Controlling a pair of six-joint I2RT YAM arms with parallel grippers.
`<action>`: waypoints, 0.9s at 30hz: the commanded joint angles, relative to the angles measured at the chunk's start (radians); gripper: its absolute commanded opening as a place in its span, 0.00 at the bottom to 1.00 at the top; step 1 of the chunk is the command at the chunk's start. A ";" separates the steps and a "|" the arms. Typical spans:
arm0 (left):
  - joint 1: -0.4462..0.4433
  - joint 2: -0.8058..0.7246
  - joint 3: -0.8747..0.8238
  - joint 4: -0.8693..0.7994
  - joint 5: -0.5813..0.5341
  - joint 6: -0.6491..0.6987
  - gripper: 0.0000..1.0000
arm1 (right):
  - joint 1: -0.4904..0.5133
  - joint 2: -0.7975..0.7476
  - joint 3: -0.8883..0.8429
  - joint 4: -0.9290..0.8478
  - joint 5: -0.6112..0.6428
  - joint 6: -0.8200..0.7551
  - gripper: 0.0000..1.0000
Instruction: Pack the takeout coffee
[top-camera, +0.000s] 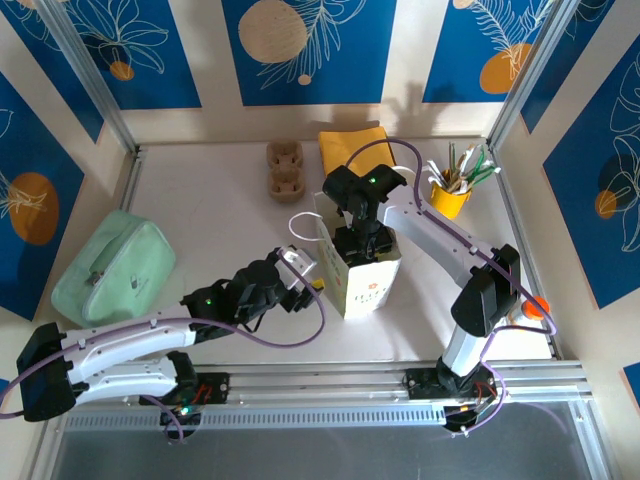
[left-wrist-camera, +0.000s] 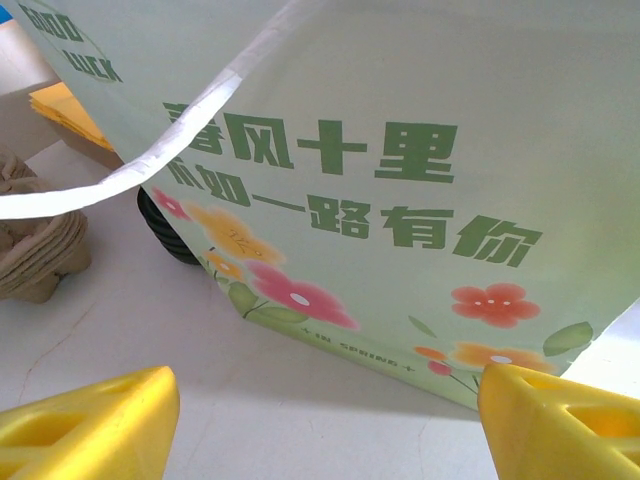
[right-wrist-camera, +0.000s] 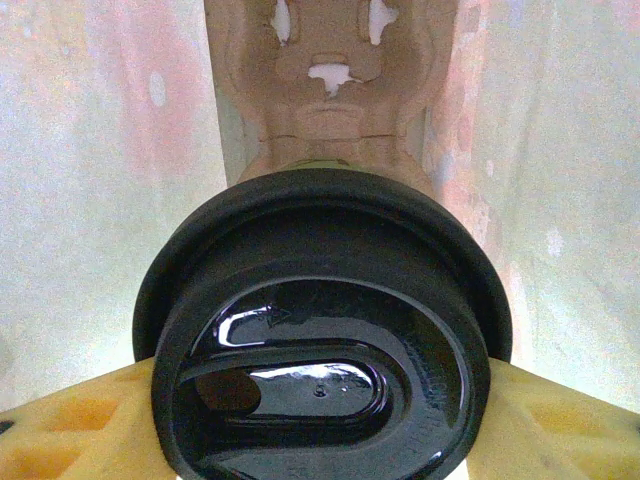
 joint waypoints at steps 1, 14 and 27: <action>-0.010 0.002 0.012 0.016 -0.014 0.006 0.78 | -0.004 -0.005 -0.011 -0.008 -0.012 -0.005 0.56; -0.010 -0.014 0.005 0.007 -0.021 0.001 0.78 | -0.005 -0.004 -0.034 0.014 -0.014 -0.001 0.56; -0.010 -0.020 0.000 0.007 -0.027 -0.001 0.78 | -0.007 -0.002 -0.043 0.023 -0.018 0.000 0.56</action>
